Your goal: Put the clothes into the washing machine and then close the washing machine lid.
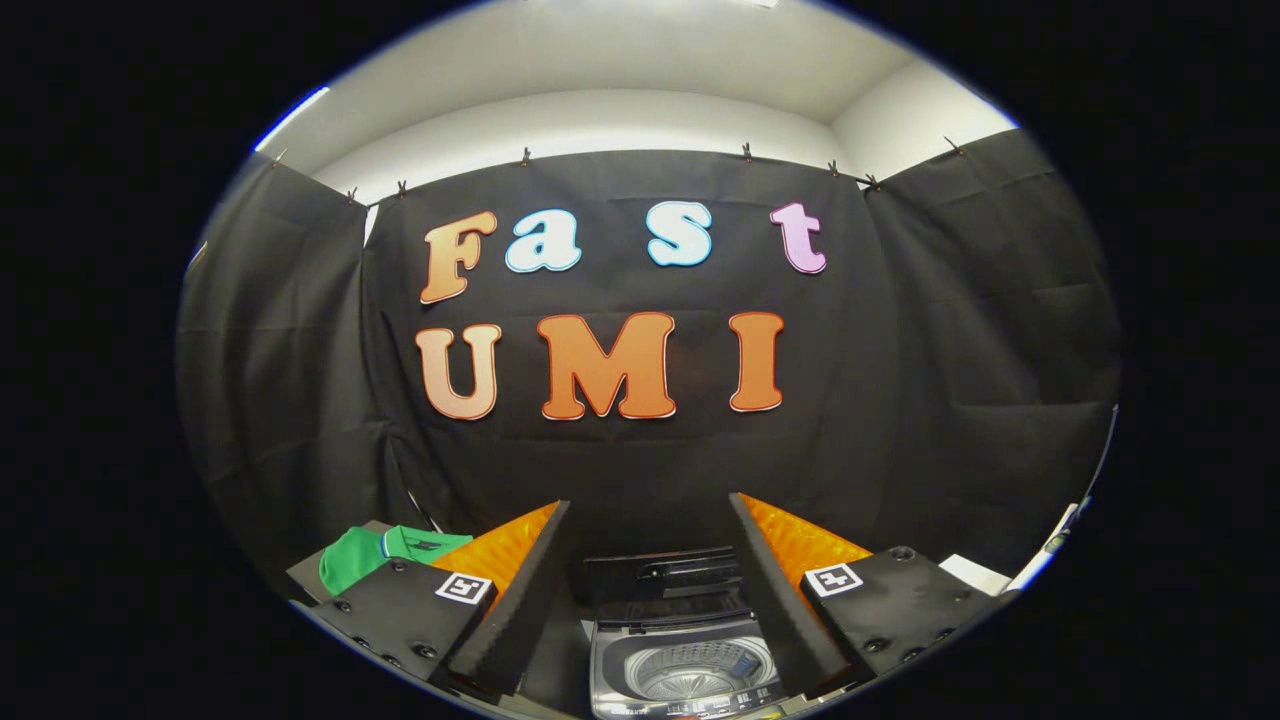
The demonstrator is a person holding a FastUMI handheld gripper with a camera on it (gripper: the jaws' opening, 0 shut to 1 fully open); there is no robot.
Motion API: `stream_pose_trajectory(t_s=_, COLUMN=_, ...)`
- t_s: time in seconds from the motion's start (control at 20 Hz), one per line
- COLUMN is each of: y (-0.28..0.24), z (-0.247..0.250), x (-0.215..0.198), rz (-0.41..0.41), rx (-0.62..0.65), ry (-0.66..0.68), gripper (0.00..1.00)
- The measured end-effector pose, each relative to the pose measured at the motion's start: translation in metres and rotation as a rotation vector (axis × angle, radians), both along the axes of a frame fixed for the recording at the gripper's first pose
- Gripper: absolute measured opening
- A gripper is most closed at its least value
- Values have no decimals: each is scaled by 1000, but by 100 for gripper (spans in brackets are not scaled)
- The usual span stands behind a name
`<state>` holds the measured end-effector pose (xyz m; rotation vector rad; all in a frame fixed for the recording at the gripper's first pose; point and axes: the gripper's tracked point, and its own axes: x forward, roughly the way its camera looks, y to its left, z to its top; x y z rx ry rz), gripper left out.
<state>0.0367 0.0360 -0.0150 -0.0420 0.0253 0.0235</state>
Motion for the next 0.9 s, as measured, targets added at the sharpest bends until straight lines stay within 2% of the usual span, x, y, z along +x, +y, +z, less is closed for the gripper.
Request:
stream_pose_trajectory(t_s=0.35, y=22, z=-11, x=4, rz=22, rx=14, ry=31, gripper=98)
stream_pose_trajectory(t_s=0.9, y=144, z=-68, x=19, rz=212, rx=7, ry=170, gripper=98)
